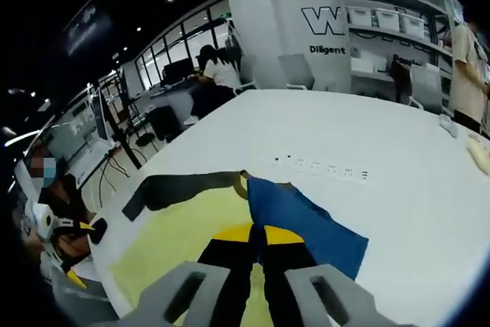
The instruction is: Fold the garment on the visible template until the final outline fits inside the template.
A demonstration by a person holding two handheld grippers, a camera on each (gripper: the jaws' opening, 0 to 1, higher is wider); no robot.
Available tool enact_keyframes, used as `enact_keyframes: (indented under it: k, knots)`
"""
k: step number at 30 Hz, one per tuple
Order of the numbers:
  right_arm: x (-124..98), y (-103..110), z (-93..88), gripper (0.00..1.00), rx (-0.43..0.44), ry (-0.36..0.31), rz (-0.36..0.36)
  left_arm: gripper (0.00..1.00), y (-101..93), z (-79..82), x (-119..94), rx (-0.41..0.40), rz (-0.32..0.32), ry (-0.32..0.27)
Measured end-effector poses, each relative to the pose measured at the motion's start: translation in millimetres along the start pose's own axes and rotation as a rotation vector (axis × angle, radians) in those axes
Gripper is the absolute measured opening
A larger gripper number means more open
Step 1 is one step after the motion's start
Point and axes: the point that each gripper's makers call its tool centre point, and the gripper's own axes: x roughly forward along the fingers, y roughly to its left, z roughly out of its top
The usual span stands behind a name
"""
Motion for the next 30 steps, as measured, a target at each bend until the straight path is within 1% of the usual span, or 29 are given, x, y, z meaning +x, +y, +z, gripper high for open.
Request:
enact_keyframes:
  k: [3, 6, 9, 14, 22, 26, 28, 29, 30]
  knots:
    - [7.7, 5.6, 6.2, 0.00, -0.035, 0.006, -0.005, 0.99, -0.2, -1.3, -1.4, 0.000, 0.004, 0.004]
    - [14.2, 12.1, 10.4, 0.00, -0.038, 0.007, 0.007, 0.99, 0.1, -1.6, -1.8, -0.002, 0.007, 0.004]
    - [24.0, 24.3, 14.9, 0.00, -0.038, 0.010, 0.030, 0.99, 0.5, -2.4, -1.9, -0.001, 0.007, 0.007]
    - [37.4, 41.3, 17.8, 0.00, -0.080, 0.028, 0.048, 0.99, 0.9, -1.9, -2.0, 0.002, 0.008, 0.006]
    - [59.6, 79.1, 20.1, 0.00, -0.111, 0.049, 0.092, 0.99, 0.0, -2.7, -1.0, 0.005, -0.001, 0.006]
    - [70.7, 98.4, 21.5, 0.00, -0.110, 0.050, 0.114, 0.99, 0.7, -2.8, -1.9, 0.008, 0.003, 0.004]
    - [76.7, 103.6, 18.7, 0.00, -0.113, 0.067, 0.099, 0.99, 0.9, -2.9, -2.7, 0.027, 0.003, 0.007]
    - [79.9, 104.0, 15.1, 0.00, -0.147, 0.087, 0.077, 0.99, 0.5, -2.8, -3.0, 0.033, 0.003, 0.006]
    - [81.4, 105.7, 15.1, 0.00, -0.149, 0.085, 0.076, 0.99, 0.4, -2.4, -3.2, 0.038, 0.003, 0.002]
